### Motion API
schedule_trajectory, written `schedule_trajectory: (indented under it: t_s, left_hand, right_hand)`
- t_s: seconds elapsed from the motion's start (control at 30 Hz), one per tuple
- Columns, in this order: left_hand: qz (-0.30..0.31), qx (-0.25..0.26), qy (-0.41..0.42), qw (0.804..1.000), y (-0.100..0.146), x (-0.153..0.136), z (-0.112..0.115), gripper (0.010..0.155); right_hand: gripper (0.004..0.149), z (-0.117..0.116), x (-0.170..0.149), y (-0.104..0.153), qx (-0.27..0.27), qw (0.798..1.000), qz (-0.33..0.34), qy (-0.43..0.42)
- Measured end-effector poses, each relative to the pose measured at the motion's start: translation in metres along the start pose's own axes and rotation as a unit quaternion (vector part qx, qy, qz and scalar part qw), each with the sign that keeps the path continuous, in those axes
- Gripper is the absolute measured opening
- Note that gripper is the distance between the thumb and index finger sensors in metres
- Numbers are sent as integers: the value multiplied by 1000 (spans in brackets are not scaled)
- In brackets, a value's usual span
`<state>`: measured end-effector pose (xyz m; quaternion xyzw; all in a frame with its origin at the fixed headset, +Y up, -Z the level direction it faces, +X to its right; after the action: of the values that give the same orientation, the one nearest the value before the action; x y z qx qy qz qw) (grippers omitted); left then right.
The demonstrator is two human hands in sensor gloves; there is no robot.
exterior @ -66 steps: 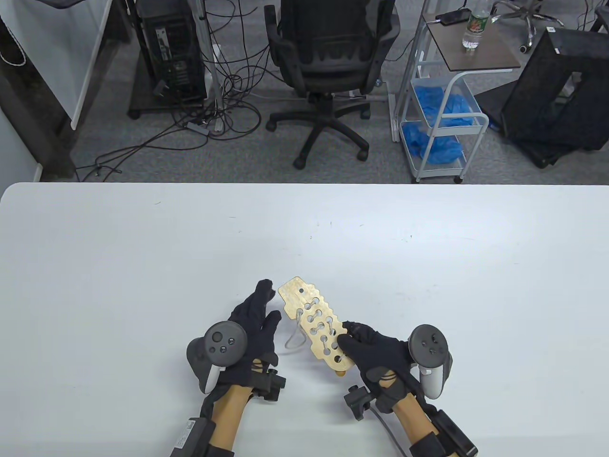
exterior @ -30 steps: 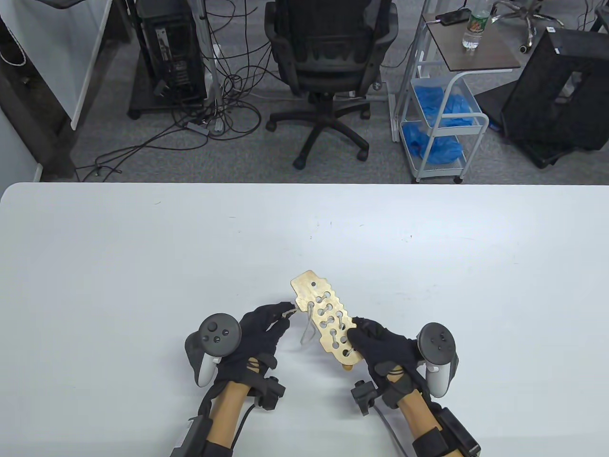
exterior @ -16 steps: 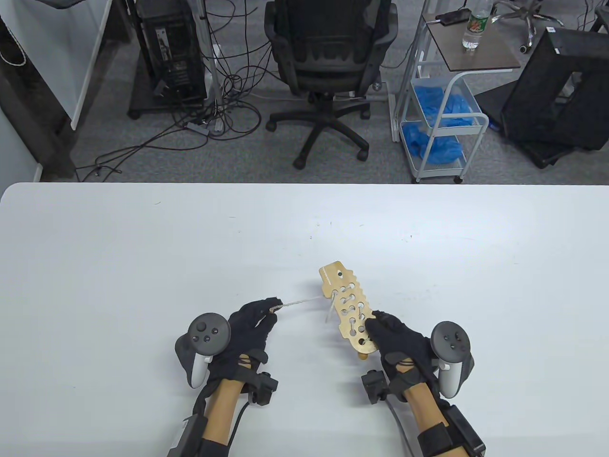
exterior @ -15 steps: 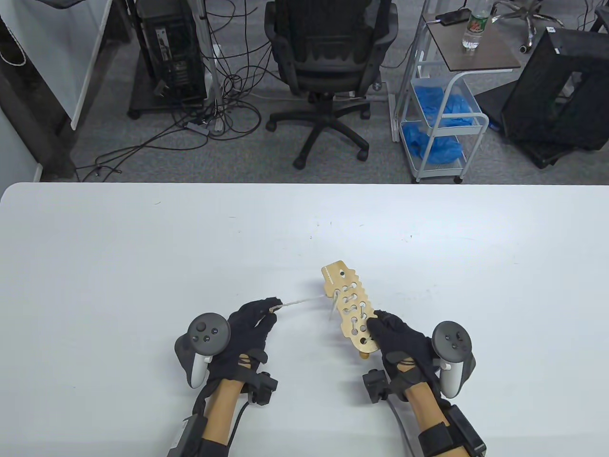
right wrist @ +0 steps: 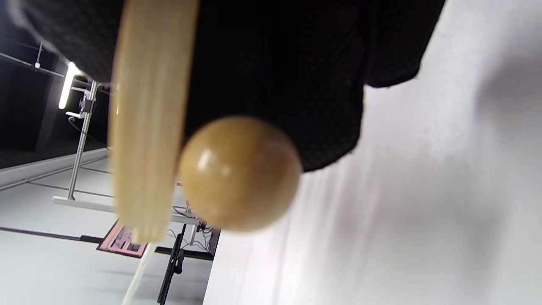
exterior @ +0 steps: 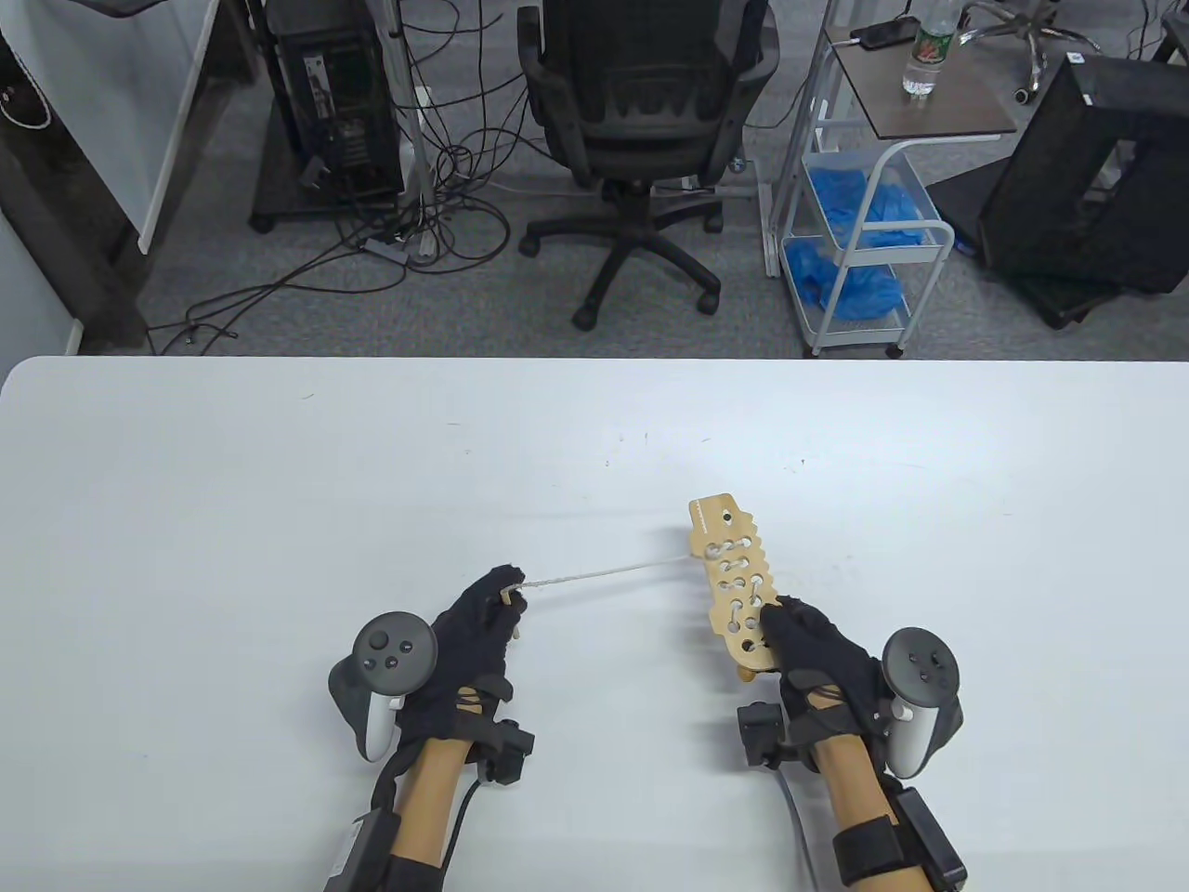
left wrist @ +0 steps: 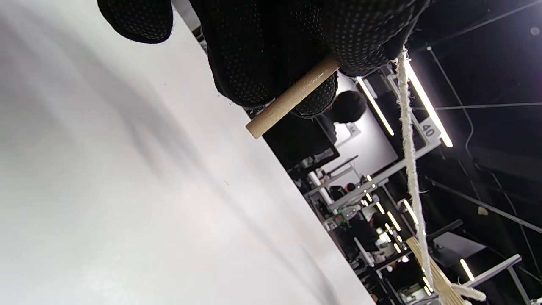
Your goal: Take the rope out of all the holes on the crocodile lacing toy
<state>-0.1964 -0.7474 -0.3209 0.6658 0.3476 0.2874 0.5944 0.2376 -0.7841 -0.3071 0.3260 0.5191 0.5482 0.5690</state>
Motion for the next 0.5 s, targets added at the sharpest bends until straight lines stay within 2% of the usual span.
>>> schedule_trajectory:
  t_s: [0.23,0.5]
  left_hand:
    - [-14,29,7,999,0,-7,-9,55]
    - [-34,54,9,998,0,-14,-18,49]
  right_hand:
    - [49,10,-4,-2,-21,1000,-15,-17]
    - [49,17,-8,-2,-37,998,-31,-29]
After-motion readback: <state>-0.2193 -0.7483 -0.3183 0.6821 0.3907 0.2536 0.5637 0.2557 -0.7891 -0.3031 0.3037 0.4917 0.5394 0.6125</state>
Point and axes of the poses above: the tracker on the back of each hand, its own x axis roughly to the thumb side, its own y axis roughly from the fingertips to the wrist, z = x × y, the point moved 4 cm from there along -y, roughly from the wrist to the fingertips, and after that the axes turned 3 degrees about x, right-handed, at the moved point
